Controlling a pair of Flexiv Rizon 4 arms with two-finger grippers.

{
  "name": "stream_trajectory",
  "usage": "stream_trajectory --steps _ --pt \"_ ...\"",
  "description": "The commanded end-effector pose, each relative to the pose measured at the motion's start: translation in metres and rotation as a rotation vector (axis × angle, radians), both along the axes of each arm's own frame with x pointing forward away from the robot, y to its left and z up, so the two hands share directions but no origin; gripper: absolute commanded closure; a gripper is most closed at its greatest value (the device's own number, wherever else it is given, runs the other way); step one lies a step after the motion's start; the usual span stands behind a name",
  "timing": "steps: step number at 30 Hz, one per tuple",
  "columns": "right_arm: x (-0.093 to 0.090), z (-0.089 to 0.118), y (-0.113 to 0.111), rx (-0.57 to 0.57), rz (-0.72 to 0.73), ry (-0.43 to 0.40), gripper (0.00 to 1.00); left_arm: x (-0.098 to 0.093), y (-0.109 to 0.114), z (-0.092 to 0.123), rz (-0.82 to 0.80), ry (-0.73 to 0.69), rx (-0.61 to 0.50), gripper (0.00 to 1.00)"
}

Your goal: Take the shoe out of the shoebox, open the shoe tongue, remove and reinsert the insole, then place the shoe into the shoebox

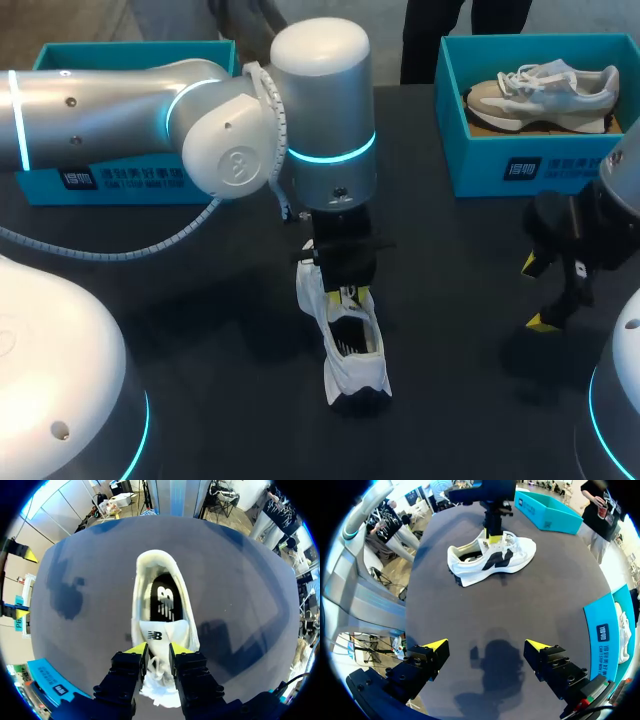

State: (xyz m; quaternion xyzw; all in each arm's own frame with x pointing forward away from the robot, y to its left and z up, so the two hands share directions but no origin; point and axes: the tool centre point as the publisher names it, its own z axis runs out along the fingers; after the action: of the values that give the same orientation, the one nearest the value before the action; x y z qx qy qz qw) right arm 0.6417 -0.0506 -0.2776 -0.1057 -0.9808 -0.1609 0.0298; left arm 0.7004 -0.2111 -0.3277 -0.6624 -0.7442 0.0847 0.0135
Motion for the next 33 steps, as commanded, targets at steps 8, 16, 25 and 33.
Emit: stream_trajectory --steps 8,16,25,33 --pt "-0.001 0.0 0.001 -0.002 -0.001 -0.001 0.0 -0.031 0.022 0.054 -0.033 -0.054 -0.015 0.58" --pt "-0.001 0.0 0.001 -0.002 -0.001 -0.001 0.0 -0.043 0.036 0.071 0.204 0.108 0.085 0.0" --pt "-0.001 0.0 0.001 -0.002 -0.001 -0.001 0.0 -0.043 0.036 0.071 0.204 0.108 0.085 0.0" --pt "-0.001 0.0 0.001 -0.002 -0.001 -0.001 0.0 -0.055 0.031 0.074 0.267 0.102 0.075 0.0"
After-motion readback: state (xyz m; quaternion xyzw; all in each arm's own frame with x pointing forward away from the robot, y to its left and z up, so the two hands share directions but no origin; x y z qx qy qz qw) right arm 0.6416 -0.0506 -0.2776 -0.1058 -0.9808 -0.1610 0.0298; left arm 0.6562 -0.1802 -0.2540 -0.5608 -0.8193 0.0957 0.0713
